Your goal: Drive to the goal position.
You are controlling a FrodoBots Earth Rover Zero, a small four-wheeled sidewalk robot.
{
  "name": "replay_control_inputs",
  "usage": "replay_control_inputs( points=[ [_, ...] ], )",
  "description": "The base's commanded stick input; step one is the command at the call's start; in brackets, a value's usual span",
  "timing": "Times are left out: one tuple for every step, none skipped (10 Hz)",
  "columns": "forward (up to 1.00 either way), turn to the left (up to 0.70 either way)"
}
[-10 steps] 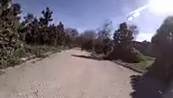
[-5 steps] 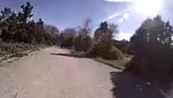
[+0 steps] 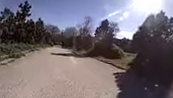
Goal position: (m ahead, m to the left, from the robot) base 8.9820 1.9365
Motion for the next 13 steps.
replay_control_inputs(
  points=[
    [1.0,0.0],
    [1.0,0.0],
    [1.0,0.0],
    [1.0,0.0],
    [1.0,0.0],
    [1.0,0.0],
    [1.0,0.0],
    [1.0,0.0],
    [1.0,0.0],
    [1.0,0.0],
    [1.0,0.0],
    [1.0,0.0],
    [1.0,0.29]
  ],
)
